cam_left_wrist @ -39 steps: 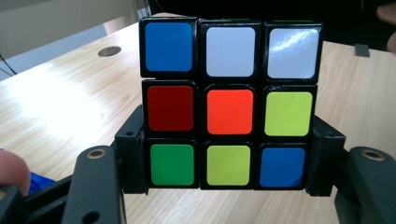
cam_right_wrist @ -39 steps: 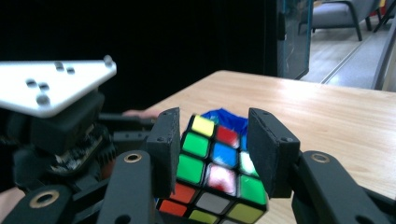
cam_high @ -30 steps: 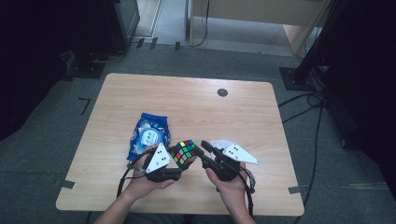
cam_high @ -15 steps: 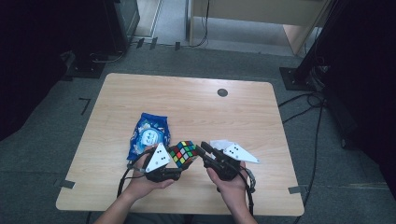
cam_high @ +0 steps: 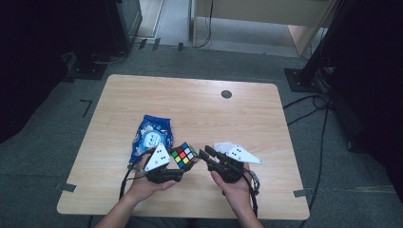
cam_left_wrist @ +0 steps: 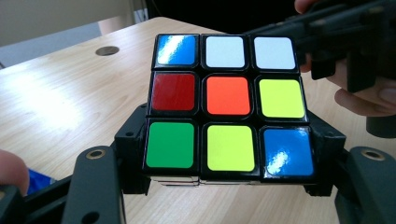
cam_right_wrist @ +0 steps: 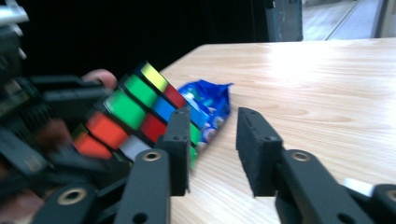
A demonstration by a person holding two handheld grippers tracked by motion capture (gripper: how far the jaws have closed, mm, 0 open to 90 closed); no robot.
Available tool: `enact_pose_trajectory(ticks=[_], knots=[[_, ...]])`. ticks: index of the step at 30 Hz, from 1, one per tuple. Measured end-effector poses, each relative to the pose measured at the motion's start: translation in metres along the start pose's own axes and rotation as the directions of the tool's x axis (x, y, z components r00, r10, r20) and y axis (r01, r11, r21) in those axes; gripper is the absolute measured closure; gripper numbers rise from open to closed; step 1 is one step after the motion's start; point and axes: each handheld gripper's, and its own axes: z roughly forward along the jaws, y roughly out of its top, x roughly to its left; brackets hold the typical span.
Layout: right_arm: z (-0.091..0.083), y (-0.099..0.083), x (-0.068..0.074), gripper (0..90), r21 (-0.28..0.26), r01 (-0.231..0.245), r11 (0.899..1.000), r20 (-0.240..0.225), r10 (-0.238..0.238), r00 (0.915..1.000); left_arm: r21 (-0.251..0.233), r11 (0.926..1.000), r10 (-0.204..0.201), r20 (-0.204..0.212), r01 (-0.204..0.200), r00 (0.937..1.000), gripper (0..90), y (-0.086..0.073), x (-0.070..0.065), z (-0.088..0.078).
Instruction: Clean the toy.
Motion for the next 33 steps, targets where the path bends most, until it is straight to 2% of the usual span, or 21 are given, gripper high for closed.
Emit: enact_pose_trajectory(ticks=[2, 4, 6, 7, 9, 10, 11, 14, 16, 20, 21, 22, 24, 26, 28, 30, 31, 33], knots=[[0.001, -0.003, -0.007, 62.6, 0.019, 0.074, 0.997, 0.029, -0.075, 0.9968, -0.005, 0.9997, -0.025, -0.013, 0.025, 0.9996, 34.1, 0.002, 0.006, -0.004], [0.003, -0.010, -0.013, 58.3, 0.047, 0.149, 0.988, 0.024, -0.150, 0.9884, -0.004, 0.9987, -0.051, -0.020, 0.051, 0.9985, 34.2, 0.002, 0.012, -0.007], [0.007, -0.017, -0.013, 51.2, 0.063, 0.214, 0.975, 0.021, -0.216, 0.9761, -0.007, 0.9970, -0.077, -0.033, 0.077, 0.9965, 34.1, 0.003, 0.017, -0.009], [0.010, -0.020, -0.011, 44.6, 0.072, 0.251, 0.965, 0.020, -0.253, 0.9672, -0.006, 0.9965, -0.084, -0.033, 0.084, 0.9959, 34.1, 0.003, 0.019, -0.010], [0.016, -0.023, -0.001, 31.0, 0.080, 0.326, 0.942, 0.025, -0.329, 0.9441, 0.000, 0.9963, -0.086, -0.031, 0.086, 0.9958, 34.1, 0.003, 0.020, -0.010], [0.019, -0.025, 0.005, 25.1, 0.072, 0.365, 0.928, 0.022, -0.367, 0.9300, 0.004, 0.9962, -0.087, -0.029, 0.087, 0.9958, 34.1, 0.004, 0.020, -0.010], [0.022, -0.026, 0.010, 23.1, 0.057, 0.402, 0.914, 0.015, -0.403, 0.9149, 0.006, 0.9960, -0.089, -0.030, 0.090, 0.9955, 34.2, 0.004, 0.020, -0.010], [0.027, -0.029, 0.024, 22.3, 0.019, 0.465, 0.885, 0.006, -0.465, 0.8853, 0.017, 0.9959, -0.089, -0.022, 0.089, 0.9958, 34.1, 0.005, 0.017, -0.008], [0.029, -0.030, 0.030, 22.1, -0.002, 0.486, 0.874, 0.014, -0.486, 0.8740, 0.025, 0.9960, -0.085, -0.019, 0.085, 0.9962, 34.1, 0.006, 0.016, -0.007], [0.031, -0.034, 0.038, 31.5, -0.023, 0.533, 0.846, 0.035, -0.532, 0.8458, 0.029, 0.9961, -0.083, -0.006, 0.083, 0.9966, 34.1, 0.007, 0.011, -0.006], [0.031, -0.034, 0.039, 32.6, -0.022, 0.539, 0.842, 0.046, -0.538, 0.8416, 0.029, 0.9963, -0.081, -0.007, 0.081, 0.9967, 34.1, 0.007, 0.011, -0.006], [0.031, -0.034, 0.039, 32.8, -0.021, 0.535, 0.845, 0.049, -0.534, 0.8442, 0.028, 0.9959, -0.086, -0.007, 0.086, 0.9963, 34.1, 0.007, 0.011, -0.006], [0.031, -0.035, 0.039, 33.0, -0.026, 0.512, 0.859, 0.050, -0.510, 0.8585, 0.023, 0.9953, -0.094, -0.006, 0.094, 0.9956, 34.1, 0.008, 0.010, -0.005], [0.031, -0.037, 0.041, 33.5, -0.028, 0.464, 0.886, 0.056, -0.462, 0.8854, 0.018, 0.9955, -0.093, -0.019, 0.093, 0.9955, 34.0, 0.007, 0.009, -0.004], [0.033, -0.040, 0.043, 34.0, -0.024, 0.391, 0.920, 0.056, -0.389, 0.9196, 0.012, 0.9956, -0.092, -0.035, 0.093, 0.9951, 34.0, 0.007, 0.007, -0.003], [0.034, -0.042, 0.046, 34.2, -0.029, 0.293, 0.956, 0.049, -0.291, 0.9553, 0.012, 0.9950, -0.099, -0.041, 0.099, 0.9943, 34.0, 0.008, 0.007, -0.003], [0.035, -0.043, 0.047, 34.3, -0.033, 0.249, 0.968, 0.045, -0.248, 0.9678, 0.007, 0.9944, -0.105, -0.036, 0.106, 0.9938, 33.9, 0.008, 0.007, -0.003], [0.035, -0.043, 0.051, 34.4, -0.043, 0.201, 0.979, 0.052, -0.198, 0.9787, 0.002, 0.9916, -0.129, -0.022, 0.129, 0.9914, 33.8, 0.007, 0.009, -0.004]])
